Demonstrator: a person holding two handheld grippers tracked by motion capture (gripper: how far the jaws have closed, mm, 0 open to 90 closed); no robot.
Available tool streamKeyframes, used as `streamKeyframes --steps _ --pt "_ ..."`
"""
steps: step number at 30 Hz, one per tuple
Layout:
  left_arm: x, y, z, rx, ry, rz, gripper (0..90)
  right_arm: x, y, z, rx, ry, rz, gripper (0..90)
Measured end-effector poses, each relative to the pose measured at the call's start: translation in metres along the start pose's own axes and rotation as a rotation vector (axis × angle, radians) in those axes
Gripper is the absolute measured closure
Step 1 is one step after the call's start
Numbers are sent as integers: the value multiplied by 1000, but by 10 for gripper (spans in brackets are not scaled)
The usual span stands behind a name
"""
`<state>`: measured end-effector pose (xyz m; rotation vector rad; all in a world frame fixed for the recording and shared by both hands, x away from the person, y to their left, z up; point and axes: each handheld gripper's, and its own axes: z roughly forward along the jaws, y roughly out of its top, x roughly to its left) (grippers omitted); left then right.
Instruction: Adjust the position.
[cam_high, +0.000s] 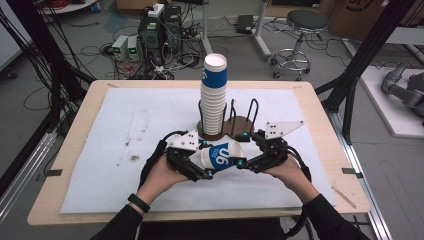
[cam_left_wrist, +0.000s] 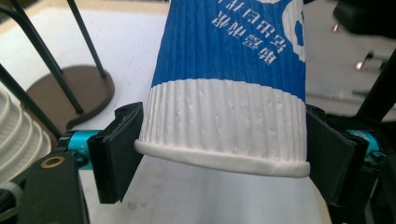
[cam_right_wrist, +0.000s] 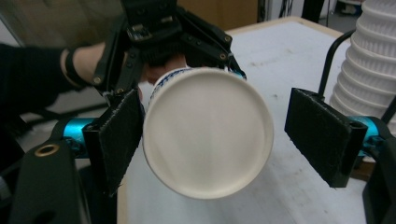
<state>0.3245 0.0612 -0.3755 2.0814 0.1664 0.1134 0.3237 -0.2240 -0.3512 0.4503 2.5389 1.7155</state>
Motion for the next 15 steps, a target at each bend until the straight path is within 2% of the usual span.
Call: streamKeyframes --steps 2,4,5,6,7,8,9,11,15 --pt "-1 2 2 41 6 13 209 1 1 1 14 -6 -15 198" --pt "-3 4 2 81 18 35 212 4 1 7 74 -3 -25 198" --pt "-3 4 2 81 18 35 214 4 1 7 74 -3 -25 198" --pt "-3 5 2 92 23 34 214 5 0 10 110 -20 -30 199" --pt "-4 5 2 100 26 29 215 6 -1 12 124 -31 -30 202" --pt "-4 5 2 105 27 28 215 6 -1 12 124 -31 -30 202" --pt "-4 6 1 109 42 28 215 6 -2 14 130 -33 -32 258" --pt "-4 6 1 108 44 31 215 6 -2 14 132 -25 -44 274" --pt "-5 6 0 70 60 36 174 3 -1 11 126 -8 -49 281"
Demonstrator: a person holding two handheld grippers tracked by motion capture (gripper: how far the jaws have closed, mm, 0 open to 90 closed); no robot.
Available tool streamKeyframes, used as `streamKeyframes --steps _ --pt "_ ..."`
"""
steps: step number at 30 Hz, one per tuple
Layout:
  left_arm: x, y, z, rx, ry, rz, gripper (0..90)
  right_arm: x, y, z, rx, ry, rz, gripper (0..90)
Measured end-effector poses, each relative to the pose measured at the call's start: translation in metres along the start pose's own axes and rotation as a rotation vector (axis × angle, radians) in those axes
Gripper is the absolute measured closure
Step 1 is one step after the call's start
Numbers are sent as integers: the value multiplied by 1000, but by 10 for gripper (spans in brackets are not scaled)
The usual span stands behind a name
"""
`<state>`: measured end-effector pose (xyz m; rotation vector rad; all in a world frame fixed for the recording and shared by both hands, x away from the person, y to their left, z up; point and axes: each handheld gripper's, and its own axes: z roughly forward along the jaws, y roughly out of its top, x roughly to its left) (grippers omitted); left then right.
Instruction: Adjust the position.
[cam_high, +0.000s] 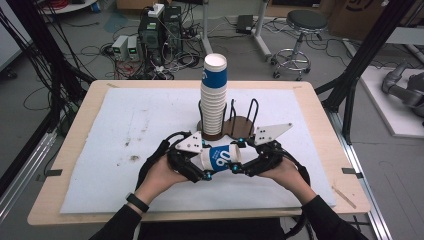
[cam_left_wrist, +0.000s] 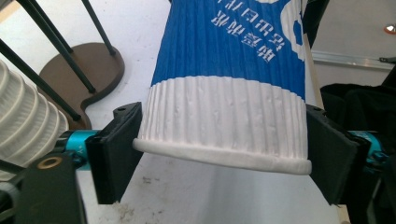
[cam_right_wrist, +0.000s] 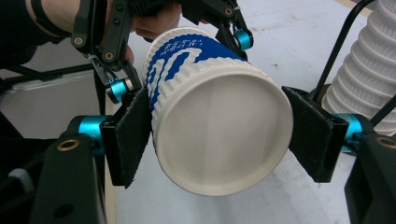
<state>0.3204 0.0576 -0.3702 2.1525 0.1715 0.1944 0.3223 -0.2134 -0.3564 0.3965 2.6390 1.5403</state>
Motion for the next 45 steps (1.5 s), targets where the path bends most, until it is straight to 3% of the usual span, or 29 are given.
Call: streamKeyframes --steps 2,3,4,5,6,7,8,12,18,21,22,27,30,32,34,35,37,42,45 --pt "1 -2 -2 -52 1 0 157 -3 -1 -3 -32 21 11 290" --pt "2 -4 -3 -113 -9 -18 147 -6 -2 -7 -70 45 29 296" --pt "2 -4 -3 -113 -9 -18 138 -7 -2 -8 -88 54 40 299" --pt "3 -5 -4 -146 -16 -32 125 -8 -3 -10 -109 56 42 302" --pt "4 -8 -5 -218 -27 -65 115 -8 -3 -12 -132 61 52 303" --pt "4 -8 -5 -218 -27 -65 112 -9 -4 -14 -153 70 62 304" --pt "5 -11 -5 -267 -46 -90 111 -11 -5 -16 -174 80 68 305" --pt "7 -15 -3 -294 -52 -122 103 -15 -8 -18 -215 115 109 305" --pt "9 -17 -1 -327 -85 -144 92 -14 -7 -17 -229 130 108 306" --pt "8 -16 0 -321 -102 -136 107 -13 -7 -16 -238 138 108 306" --pt "7 -16 -1 -315 -101 -127 164 -13 -7 -16 -236 132 104 307" --pt "8 -10 -5 -259 -107 -116 198 -11 -6 -15 -173 117 71 295" --pt "7 -4 -9 -181 -99 -97 208 -11 -6 -16 -145 101 53 255" --pt "6 2 -11 -107 -90 -61 216 -8 -1 -18 -71 54 -2 218" --pt "6 3 -12 -91 -88 -56 217 -6 0 -18 -48 36 -29 218" --pt "5 4 -12 -78 -85 -56 217 -3 2 -18 -12 29 -59 217" --pt "5 6 -10 -30 -76 -54 218 -1 2 -14 16 24 -74 217" --pt "4 7 -8 -16 -74 -49 217 0 -1 -3 44 19 -64 245" --pt "4 7 -9 -34 -66 -47 201 -1 -3 -1 24 34 -59 270"
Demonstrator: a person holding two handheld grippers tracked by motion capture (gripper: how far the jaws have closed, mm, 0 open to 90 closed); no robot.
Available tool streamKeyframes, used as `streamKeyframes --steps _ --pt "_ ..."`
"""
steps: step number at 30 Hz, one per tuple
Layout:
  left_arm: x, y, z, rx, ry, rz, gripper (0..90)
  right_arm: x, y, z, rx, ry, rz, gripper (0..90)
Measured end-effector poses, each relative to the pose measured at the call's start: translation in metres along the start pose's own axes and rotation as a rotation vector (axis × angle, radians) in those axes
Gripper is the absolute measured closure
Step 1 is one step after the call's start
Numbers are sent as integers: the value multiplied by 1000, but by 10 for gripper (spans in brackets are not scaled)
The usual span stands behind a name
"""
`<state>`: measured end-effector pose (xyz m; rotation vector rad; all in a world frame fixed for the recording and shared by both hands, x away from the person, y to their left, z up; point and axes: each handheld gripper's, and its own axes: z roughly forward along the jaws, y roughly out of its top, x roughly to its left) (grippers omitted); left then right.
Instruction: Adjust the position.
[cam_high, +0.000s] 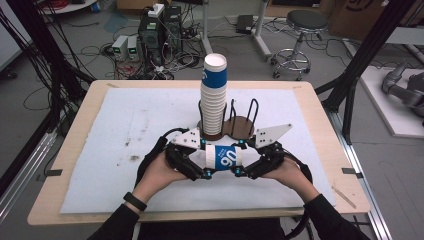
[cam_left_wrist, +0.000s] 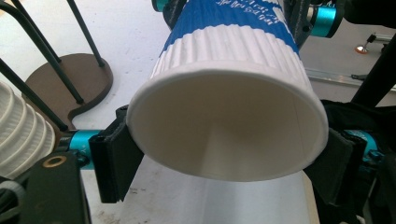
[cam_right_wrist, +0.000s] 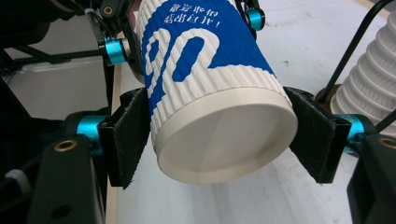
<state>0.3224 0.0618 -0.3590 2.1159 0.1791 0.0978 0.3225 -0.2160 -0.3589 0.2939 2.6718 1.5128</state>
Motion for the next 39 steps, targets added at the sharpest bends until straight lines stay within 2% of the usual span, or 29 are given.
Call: streamKeyframes --steps 1,2,3,4,5,6,7,8,9,11,14,16,17,20,21,22,23,24,26,27,28,31,32,33,35,36,37,38,39 --pt "0 0 0 0 0 0 186 0 0 0 0 0 0 270" --pt "1 -2 -1 -63 2 -7 170 -2 0 -2 -15 14 6 276" --pt "1 -2 -1 -63 2 -7 158 -3 0 -3 -30 25 12 287" --pt "2 -3 -2 -110 3 -20 158 -3 0 -3 -30 25 12 287" --pt "3 -6 -3 -207 -6 -62 139 -6 -2 -6 -86 52 34 297" --pt "3 -6 -3 -207 -6 -62 125 -6 -3 -8 -106 56 44 299" --pt "4 -8 -4 -284 -14 -93 108 -7 -4 -9 -130 56 47 301" --pt "4 -9 -4 -316 -19 -107 100 -8 -4 -9 -152 63 58 302" --pt "4 -9 -4 -316 -19 -107 96 -8 -4 -9 -152 63 58 302" --pt "5 -11 -4 -369 -36 -138 95 -9 -7 -11 -200 82 85 302" --pt "6 -11 -5 -401 -44 -160 105 -10 -8 -11 -238 90 92 303" --pt "6 -11 -7 -401 -40 -157 124 -9 -8 -11 -232 94 97 303" --pt "7 -12 -9 -409 -62 -165 162 -9 -8 -10 -226 100 96 304" --pt "9 -11 -10 -396 -72 -163 178 -9 -8 -9 -227 97 92 303" --pt "9 -10 -11 -375 -69 -150 184 -8 -8 -9 -216 95 88 301" --pt "8 -8 -11 -333 -70 -129 196 -6 -6 -9 -179 65 57 285" --pt "7 -6 -11 -311 -69 -117 200 -5 -6 -8 -163 59 59 274" --pt "7 -6 -11 -311 -69 -117 203 -5 -6 -8 -163 59 59 274" --pt "6 -3 -10 -262 -64 -89 204 -5 -3 -8 -136 62 53 228" --pt "4 -1 -9 -238 -66 -80 207 -3 1 -8 -80 30 23 212" --pt "4 1 -8 -214 -64 -64 208 -1 3 -8 -57 27 1 212" --pt "2 4 -5 -141 -55 -33 210 2 6 -7 -26 30 -23 212" --pt "1 6 -4 -109 -52 -23 210 5 7 -3 14 41 -44 212" --pt "0 7 -3 -81 -50 -11 210 5 7 -3 14 41 -44 212" --pt "-2 9 -1 -58 -49 5 210 9 8 5 91 29 -85 212" --pt "-2 9 0 -53 -51 9 210 9 8 5 91 29 -85 212" --pt "-3 10 0 -44 -51 15 210 11 7 11 131 26 -99 212" --pt "-3 11 1 -40 -52 19 210 11 7 11 131 26 -99 212" --pt "-4 12 1 -34 -52 24 210 12 6 17 161 23 -108 225"
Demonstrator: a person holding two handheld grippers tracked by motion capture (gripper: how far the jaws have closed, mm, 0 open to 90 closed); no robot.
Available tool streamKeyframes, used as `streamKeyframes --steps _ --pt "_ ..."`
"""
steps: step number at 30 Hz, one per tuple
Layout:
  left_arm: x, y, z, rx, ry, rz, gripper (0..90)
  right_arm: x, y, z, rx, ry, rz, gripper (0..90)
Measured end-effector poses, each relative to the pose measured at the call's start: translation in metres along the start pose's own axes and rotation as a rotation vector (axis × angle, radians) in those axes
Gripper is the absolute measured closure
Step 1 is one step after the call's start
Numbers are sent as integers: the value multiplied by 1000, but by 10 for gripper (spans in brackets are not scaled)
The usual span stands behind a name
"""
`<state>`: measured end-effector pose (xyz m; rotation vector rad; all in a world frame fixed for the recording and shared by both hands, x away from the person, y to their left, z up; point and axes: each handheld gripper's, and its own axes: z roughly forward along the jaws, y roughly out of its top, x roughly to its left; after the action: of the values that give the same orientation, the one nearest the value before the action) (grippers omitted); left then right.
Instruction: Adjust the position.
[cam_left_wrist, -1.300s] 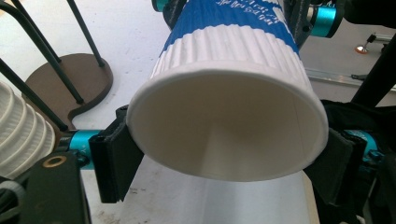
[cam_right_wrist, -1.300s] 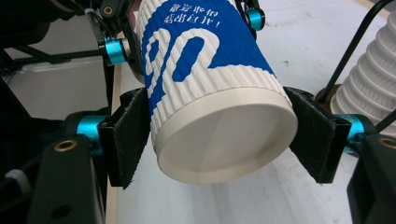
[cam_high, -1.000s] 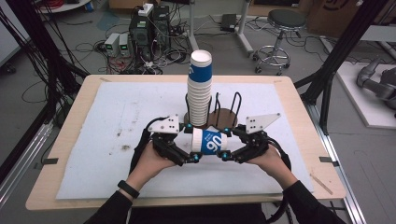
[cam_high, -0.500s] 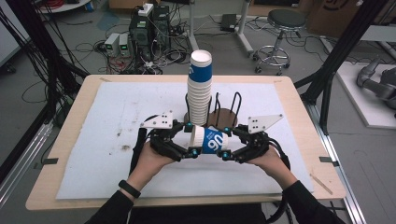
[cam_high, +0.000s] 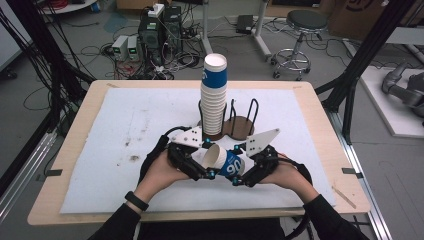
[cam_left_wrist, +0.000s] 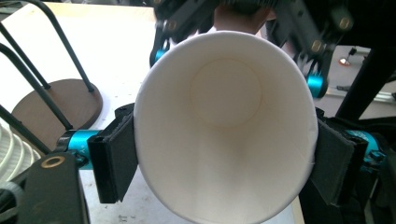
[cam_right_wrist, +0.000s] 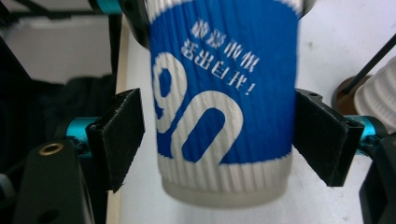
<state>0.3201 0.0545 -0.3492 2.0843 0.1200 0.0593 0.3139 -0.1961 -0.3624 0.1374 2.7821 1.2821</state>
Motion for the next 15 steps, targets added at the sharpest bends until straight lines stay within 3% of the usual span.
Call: streamKeyframes --steps 4,6,7,8,9,10,11,12,15 --pt "-2 2 0 -9 4 7 203 -1 -2 2 -1 -2 -5 291" --pt "-1 1 -2 -72 11 -5 186 -2 -3 -1 -34 -2 -1 291" --pt "-1 1 -2 -72 11 -5 179 -3 -4 -2 -52 4 8 292" --pt "-1 -1 -2 -135 28 -33 160 -4 -4 -3 -72 5 18 293" --pt "0 -2 -2 -164 33 -55 133 -5 -5 -5 -103 4 30 293" --pt "0 -2 -2 -164 33 -55 107 -5 -5 -5 -103 4 30 293" --pt "1 -4 -2 -196 33 -80 91 -8 -8 -10 -162 12 52 293" --pt "1 -6 -2 -228 35 -95 91 -8 -8 -10 -162 12 52 293" --pt "3 -9 -2 -292 18 -130 88 -10 -10 -16 -228 27 91 293"
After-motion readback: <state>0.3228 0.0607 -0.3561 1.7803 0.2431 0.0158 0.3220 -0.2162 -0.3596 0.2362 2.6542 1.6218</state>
